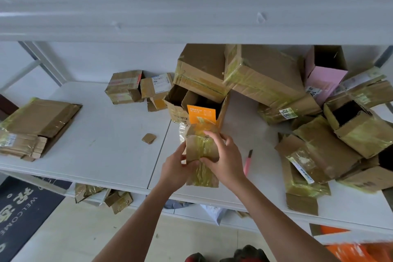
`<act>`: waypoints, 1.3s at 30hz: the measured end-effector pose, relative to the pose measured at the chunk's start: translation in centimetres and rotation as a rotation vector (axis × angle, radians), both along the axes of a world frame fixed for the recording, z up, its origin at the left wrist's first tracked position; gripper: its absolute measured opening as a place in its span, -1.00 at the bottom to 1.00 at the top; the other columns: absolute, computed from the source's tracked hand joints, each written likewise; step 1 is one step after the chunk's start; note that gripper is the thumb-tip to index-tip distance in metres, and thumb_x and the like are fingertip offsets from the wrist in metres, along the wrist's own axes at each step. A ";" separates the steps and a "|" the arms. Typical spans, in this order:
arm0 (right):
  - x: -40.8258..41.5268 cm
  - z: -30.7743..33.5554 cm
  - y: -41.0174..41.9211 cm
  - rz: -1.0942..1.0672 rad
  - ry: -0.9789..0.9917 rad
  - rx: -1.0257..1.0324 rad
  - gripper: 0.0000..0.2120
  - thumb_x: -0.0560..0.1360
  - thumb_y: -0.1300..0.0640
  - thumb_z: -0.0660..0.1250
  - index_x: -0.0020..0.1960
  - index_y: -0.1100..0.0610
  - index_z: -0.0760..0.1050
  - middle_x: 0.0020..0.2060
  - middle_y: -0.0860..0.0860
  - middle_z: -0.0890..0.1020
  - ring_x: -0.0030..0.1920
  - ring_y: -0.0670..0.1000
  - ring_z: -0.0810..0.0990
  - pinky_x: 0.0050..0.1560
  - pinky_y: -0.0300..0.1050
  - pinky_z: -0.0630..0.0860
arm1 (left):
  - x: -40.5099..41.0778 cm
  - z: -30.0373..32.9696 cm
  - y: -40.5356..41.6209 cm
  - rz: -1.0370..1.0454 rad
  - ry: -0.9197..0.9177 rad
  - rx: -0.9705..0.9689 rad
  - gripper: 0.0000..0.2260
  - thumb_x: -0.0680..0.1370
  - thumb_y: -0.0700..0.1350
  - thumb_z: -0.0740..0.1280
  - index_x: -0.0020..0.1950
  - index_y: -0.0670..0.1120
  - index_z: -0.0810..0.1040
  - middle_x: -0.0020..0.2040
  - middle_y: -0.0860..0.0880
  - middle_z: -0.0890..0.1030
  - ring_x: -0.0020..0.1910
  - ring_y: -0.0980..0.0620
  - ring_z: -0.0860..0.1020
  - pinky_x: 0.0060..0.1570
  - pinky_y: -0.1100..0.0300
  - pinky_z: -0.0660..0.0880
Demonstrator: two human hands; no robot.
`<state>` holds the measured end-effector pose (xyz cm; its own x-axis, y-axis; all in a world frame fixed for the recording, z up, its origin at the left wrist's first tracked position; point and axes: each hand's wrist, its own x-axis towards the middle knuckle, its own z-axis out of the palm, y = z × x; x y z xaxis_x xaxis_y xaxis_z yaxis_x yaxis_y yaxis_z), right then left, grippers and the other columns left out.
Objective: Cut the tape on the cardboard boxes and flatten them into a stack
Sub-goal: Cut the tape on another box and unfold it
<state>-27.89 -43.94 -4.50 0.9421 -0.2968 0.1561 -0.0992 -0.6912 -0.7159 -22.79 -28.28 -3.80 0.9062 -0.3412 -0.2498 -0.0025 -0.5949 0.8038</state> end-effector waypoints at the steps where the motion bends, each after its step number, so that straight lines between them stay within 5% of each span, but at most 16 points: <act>1: 0.1 0.0 -0.1 -0.003 0.002 -0.008 -0.32 0.39 -0.07 0.54 0.43 -0.19 0.33 0.29 0.11 0.46 0.23 0.13 0.50 0.13 -0.02 0.53 | 0.0 0.1 -0.1 0.003 -0.018 0.017 -0.35 0.45 0.16 0.43 0.50 0.24 0.27 0.03 0.09 0.68 -0.04 0.04 0.66 0.04 -0.04 0.59; 8: 1.3 0.1 0.6 -0.078 -0.005 -0.036 -0.33 0.36 -0.14 0.54 0.41 -0.15 0.37 0.21 0.07 0.54 0.13 0.11 0.54 0.06 -0.05 0.53 | 0.6 -0.1 -0.4 0.024 -0.107 0.080 -0.53 0.54 0.01 0.39 0.44 0.12 0.41 -0.17 0.00 0.70 -0.13 -0.03 0.65 -0.05 -0.05 0.59; 19: 1.6 1.2 0.3 -0.027 0.066 0.006 -0.34 0.36 -0.07 0.51 0.40 -0.15 0.35 0.20 -0.02 0.56 0.14 0.05 0.53 0.11 -0.09 0.52 | 0.6 -0.5 -0.6 0.064 -0.124 0.093 -0.56 0.57 -0.05 0.38 0.44 0.12 0.41 -0.03 -0.03 0.72 -0.03 -0.02 0.64 -0.01 0.07 0.57; 26: 0.3 3.4 -2.3 0.163 0.247 0.353 -0.38 0.43 0.13 0.43 0.36 -0.31 0.33 0.26 -0.27 0.41 0.20 -0.16 0.38 0.10 -0.17 0.38 | 1.0 -0.4 -0.6 0.068 -0.109 0.115 -0.55 0.57 -0.06 0.37 0.46 0.09 0.40 0.01 -0.05 0.71 -0.03 -0.04 0.64 0.03 0.03 0.58; 31: -0.6 2.2 -5.9 0.167 0.232 0.585 -0.31 0.49 0.36 0.35 0.37 -0.34 0.37 0.17 -0.17 0.47 0.12 -0.13 0.47 0.09 -0.21 0.50 | 1.3 0.0 -0.5 0.004 -0.132 0.180 -0.53 0.59 -0.05 0.35 0.49 0.11 0.35 0.02 -0.05 0.70 -0.05 -0.03 0.62 -0.03 0.12 0.56; 34: -0.9 0.9 -6.6 0.013 0.228 0.480 -0.31 0.46 0.32 0.46 0.41 -0.23 0.35 0.34 -0.08 0.42 0.27 -0.03 0.45 0.19 -0.10 0.48 | 1.3 0.3 -0.5 -0.042 -0.149 0.222 -0.53 0.59 -0.04 0.34 0.48 0.12 0.35 0.03 -0.04 0.69 -0.04 -0.03 0.62 0.02 0.10 0.57; 39: -0.7 1.2 -4.8 0.063 0.019 0.088 -0.21 0.39 0.48 0.42 0.46 -0.12 0.34 0.12 -0.07 0.36 -0.06 -0.17 0.41 -0.08 -0.37 0.48 | 1.0 0.5 -0.5 -0.070 -0.154 0.220 -0.53 0.58 -0.04 0.36 0.48 0.10 0.35 0.06 -0.03 0.68 -0.03 0.00 0.60 0.02 0.11 0.53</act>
<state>-28.57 -48.71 -3.33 0.9620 -0.2483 0.1139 -0.0716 -0.6314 -0.7722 -21.77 -28.77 -3.28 0.9154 -0.3568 -0.1864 -0.1614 -0.7495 0.6421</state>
